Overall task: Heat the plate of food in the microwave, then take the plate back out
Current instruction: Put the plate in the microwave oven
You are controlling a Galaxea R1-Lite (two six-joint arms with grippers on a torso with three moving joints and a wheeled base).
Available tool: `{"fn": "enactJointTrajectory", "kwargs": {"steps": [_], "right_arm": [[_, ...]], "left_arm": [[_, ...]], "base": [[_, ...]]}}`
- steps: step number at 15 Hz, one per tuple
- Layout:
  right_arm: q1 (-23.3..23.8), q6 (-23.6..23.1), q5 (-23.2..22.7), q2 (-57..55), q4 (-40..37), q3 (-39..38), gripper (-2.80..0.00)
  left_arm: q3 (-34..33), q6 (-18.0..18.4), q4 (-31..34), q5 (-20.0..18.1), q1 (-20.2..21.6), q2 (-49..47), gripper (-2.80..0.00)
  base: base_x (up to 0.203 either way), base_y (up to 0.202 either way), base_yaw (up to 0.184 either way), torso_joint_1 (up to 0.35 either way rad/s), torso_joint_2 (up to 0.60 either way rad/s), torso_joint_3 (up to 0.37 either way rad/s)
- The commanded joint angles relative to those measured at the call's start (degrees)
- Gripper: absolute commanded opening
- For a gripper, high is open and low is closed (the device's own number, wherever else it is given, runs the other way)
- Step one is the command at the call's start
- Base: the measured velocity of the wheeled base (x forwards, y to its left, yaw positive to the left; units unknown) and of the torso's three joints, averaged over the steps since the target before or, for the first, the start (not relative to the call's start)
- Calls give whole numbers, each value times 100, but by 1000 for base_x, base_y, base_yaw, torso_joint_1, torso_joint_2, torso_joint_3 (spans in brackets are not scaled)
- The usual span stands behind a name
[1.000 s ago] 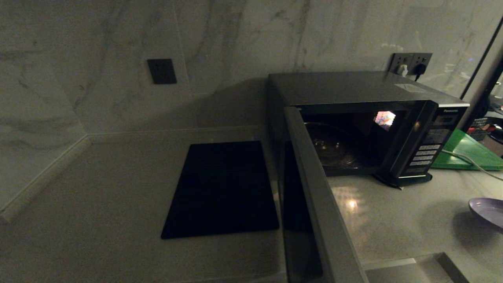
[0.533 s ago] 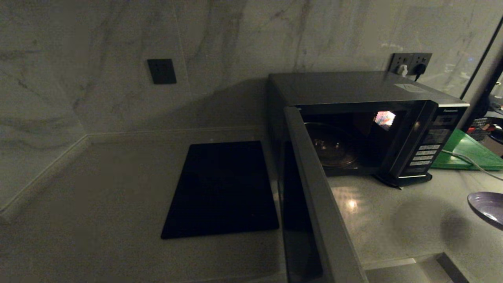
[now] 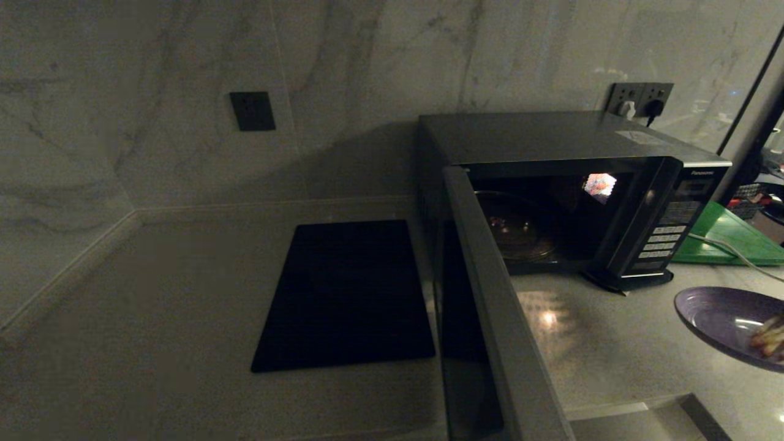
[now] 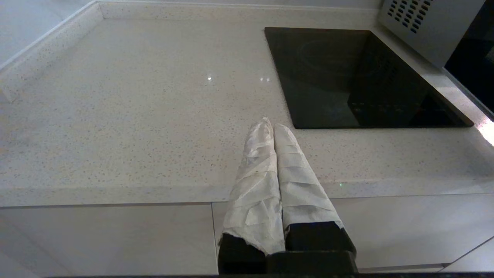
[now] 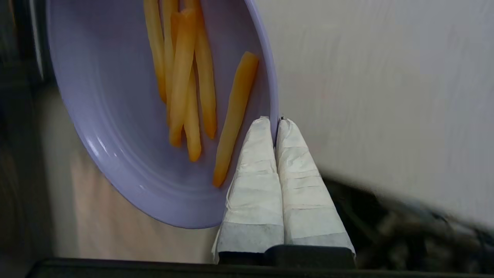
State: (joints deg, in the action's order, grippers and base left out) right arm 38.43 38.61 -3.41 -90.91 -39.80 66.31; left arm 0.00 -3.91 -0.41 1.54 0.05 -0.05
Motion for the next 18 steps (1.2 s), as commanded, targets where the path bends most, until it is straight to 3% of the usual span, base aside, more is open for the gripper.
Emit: {"fn": "enactJointTrajectory", "kwargs": {"steps": [1, 6, 13, 18], "right_arm": [[-519, 49, -110, 402, -278, -86, -280], [-1493, 187, -316, 556, -501, -115, -280], [-2581, 199, -1294, 327, -455, 254, -280], [-3143, 741, -1228, -474, 356, 687, -280]], "left_arm": [[0, -4, -2, 5, -1, -4, -280], [0, -4, -2, 5, 3, -4, -280], [2, -4, -2, 5, 3, -4, -280], [0, -4, -2, 5, 3, -4, -280]], "base": [[0, 0, 0, 0, 0, 0], [0, 0, 0, 0, 0, 0], [0, 0, 0, 0, 0, 0], [0, 0, 0, 0, 0, 0]]}}
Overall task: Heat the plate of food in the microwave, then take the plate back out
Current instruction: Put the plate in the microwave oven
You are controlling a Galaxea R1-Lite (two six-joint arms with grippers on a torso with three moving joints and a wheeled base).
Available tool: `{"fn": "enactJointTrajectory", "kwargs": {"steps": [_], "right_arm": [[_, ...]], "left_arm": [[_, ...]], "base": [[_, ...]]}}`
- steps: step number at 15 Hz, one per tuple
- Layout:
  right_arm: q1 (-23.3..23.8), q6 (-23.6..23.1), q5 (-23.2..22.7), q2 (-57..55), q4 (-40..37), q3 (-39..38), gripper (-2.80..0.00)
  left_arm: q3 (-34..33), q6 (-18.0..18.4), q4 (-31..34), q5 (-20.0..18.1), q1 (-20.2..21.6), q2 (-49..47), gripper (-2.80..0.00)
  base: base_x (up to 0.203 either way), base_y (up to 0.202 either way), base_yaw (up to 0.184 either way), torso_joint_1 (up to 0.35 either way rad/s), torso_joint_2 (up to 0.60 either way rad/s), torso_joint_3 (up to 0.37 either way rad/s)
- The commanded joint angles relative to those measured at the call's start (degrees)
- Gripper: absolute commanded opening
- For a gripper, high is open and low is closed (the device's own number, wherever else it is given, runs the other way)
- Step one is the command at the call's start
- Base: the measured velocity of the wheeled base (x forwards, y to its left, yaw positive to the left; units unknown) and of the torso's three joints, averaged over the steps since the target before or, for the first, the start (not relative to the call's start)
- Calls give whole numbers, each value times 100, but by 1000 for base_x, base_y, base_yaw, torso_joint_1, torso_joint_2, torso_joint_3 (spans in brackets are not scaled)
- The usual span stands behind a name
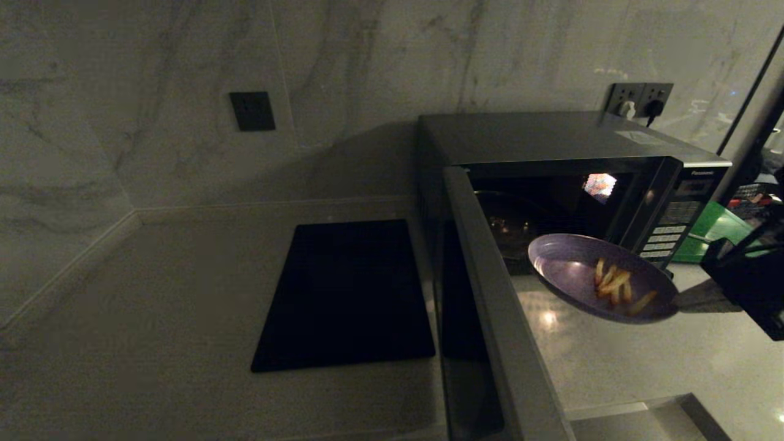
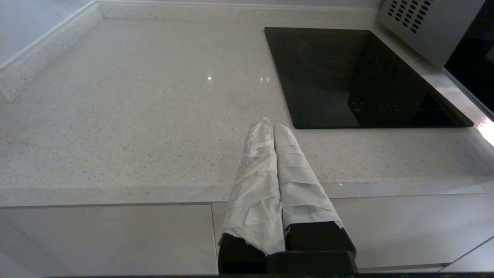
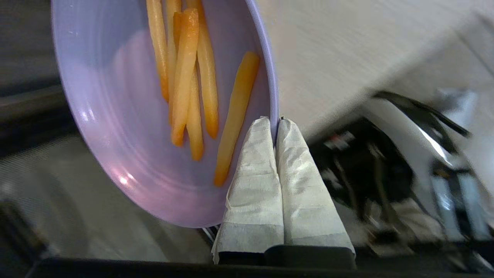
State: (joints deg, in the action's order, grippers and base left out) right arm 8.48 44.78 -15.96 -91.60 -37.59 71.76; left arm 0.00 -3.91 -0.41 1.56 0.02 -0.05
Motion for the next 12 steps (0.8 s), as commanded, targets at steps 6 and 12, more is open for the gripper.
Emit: {"fn": "enactJointTrajectory", "kwargs": {"steps": [6, 12], "right_arm": [[-936, 887, 1354, -1512, 543, 1105, -280], [-1532, 1854, 2188, -2143, 543, 2039, -280]], "left_arm": [[0, -4, -2, 2, 6, -4, -280], [0, -4, -2, 2, 6, -4, -280]], "base": [[0, 0, 0, 0, 0, 0], [0, 0, 0, 0, 0, 0]]}}
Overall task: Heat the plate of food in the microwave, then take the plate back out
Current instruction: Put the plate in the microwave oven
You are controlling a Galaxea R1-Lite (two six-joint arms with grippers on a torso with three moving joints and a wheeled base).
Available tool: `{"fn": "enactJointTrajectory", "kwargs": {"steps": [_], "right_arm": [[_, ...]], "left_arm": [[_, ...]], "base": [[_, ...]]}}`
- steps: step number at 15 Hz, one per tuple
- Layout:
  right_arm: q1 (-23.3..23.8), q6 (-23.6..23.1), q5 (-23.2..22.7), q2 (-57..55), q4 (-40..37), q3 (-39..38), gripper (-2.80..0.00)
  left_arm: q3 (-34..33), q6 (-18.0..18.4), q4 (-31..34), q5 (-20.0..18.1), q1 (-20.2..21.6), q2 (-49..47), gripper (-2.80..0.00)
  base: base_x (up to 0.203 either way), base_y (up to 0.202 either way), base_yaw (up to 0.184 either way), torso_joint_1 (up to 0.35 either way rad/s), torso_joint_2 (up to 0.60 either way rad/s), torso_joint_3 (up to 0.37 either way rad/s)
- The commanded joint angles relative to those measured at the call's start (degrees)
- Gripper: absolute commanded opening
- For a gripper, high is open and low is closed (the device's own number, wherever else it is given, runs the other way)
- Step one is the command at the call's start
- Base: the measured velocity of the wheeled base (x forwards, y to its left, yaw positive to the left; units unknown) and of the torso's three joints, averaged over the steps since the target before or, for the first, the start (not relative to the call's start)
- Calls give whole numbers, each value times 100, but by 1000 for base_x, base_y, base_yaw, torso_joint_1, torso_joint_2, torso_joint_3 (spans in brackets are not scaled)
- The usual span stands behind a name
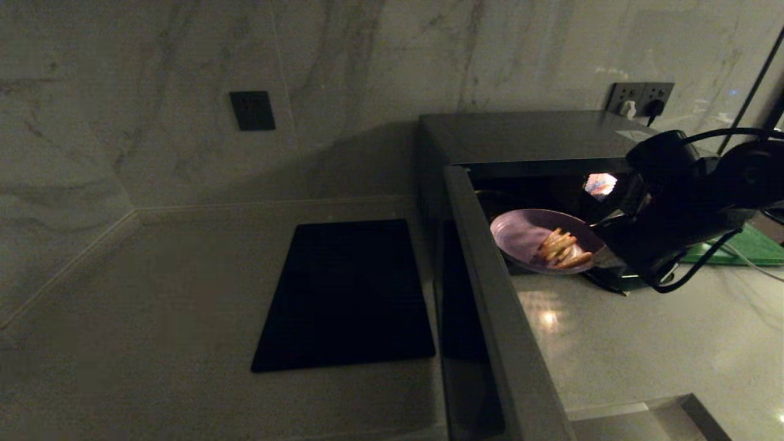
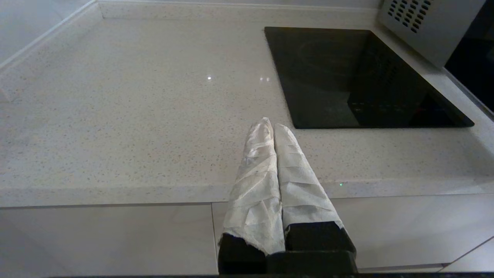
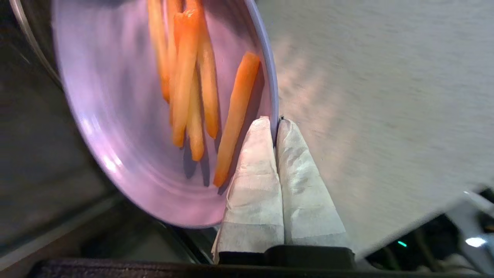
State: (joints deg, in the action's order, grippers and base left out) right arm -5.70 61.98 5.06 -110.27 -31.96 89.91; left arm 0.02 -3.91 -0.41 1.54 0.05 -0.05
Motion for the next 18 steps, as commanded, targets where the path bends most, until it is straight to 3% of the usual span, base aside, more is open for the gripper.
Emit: {"fn": "enactJointTrajectory", "kwargs": {"steps": [1, 8, 18], "right_arm": [[-163, 217, 143, -384, -27, 340, -280], [-297, 514, 233, -904, -26, 724, -280], [-274, 447, 243, -1284, -3, 1241, -280]], "left_arm": [[-2, -4, -2, 5, 4, -4, -280], [-2, -4, -2, 5, -5, -4, -280], [-2, -4, -2, 5, 3, -4, -280]], "base": [[0, 0, 0, 0, 0, 0], [0, 0, 0, 0, 0, 0], [0, 0, 0, 0, 0, 0]]}}
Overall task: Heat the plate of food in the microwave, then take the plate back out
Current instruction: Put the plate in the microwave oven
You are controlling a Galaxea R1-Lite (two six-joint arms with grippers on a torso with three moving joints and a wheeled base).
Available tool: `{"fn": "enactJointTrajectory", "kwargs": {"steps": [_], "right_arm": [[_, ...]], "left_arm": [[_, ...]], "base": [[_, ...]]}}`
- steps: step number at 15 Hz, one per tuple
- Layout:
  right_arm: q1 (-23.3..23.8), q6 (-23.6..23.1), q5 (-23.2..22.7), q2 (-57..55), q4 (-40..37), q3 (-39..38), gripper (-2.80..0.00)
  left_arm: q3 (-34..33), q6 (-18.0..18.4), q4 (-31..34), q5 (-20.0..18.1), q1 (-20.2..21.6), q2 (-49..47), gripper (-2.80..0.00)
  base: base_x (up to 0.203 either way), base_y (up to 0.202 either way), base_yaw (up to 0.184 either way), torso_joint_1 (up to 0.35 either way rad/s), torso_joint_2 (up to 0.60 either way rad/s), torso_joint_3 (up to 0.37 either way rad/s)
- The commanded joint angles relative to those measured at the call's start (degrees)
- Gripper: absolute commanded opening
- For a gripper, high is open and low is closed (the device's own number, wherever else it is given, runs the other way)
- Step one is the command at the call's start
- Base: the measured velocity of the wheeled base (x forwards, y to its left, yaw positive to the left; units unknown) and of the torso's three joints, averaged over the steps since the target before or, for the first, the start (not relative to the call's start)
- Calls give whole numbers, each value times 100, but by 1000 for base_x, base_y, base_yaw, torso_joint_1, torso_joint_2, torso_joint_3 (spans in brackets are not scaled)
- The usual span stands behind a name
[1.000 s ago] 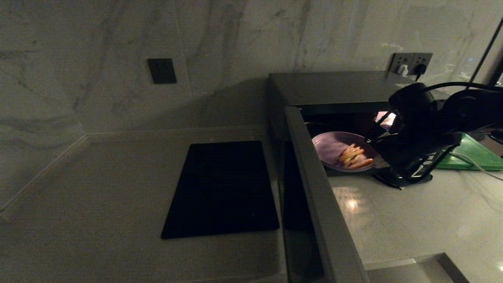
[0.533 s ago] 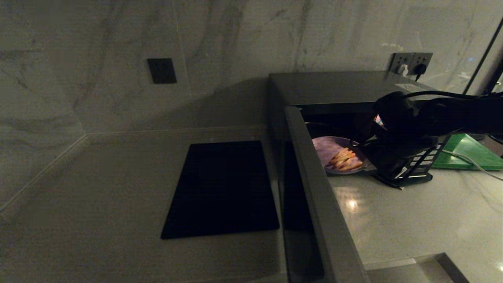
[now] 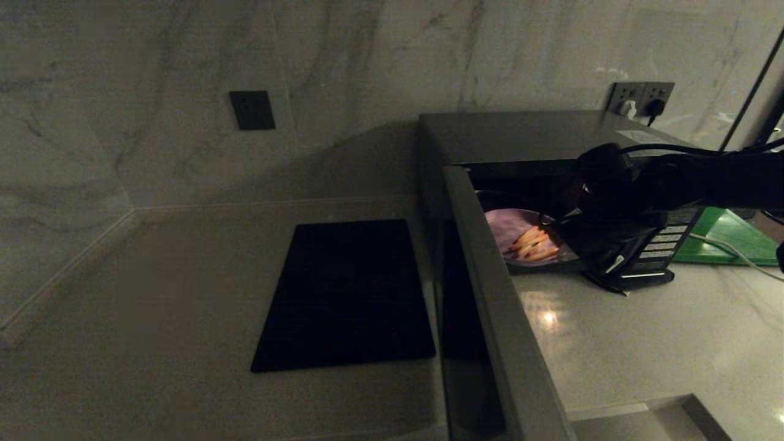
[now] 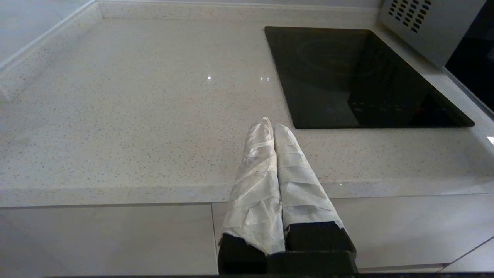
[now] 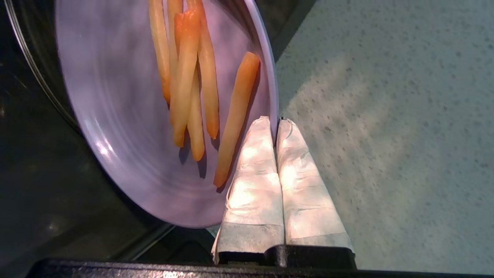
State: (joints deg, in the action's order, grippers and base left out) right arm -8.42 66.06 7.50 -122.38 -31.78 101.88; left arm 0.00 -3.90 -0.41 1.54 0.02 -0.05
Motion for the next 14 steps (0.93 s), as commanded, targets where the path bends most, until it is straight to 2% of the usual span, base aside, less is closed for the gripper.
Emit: {"fn": "enactJointTrajectory", "kwargs": {"steps": [1, 12, 13, 14], "right_arm": [[-1, 32, -3, -93, -21, 55, -280], [86, -93, 15, -347, -20, 359, -280], [87, -93, 15, -339, -16, 359, 0], [87, -111, 15, -330, -19, 359, 0]], "left_arm": [[5, -5, -2, 5, 6, -4, -280], [0, -5, -2, 5, 1, -4, -280], [5, -3, -2, 5, 5, -4, -280], [0, -5, -2, 5, 3, -4, -280]], "base": [[0, 0, 0, 0, 0, 0], [0, 0, 0, 0, 0, 0], [0, 0, 0, 0, 0, 0], [0, 0, 0, 0, 0, 0]]}}
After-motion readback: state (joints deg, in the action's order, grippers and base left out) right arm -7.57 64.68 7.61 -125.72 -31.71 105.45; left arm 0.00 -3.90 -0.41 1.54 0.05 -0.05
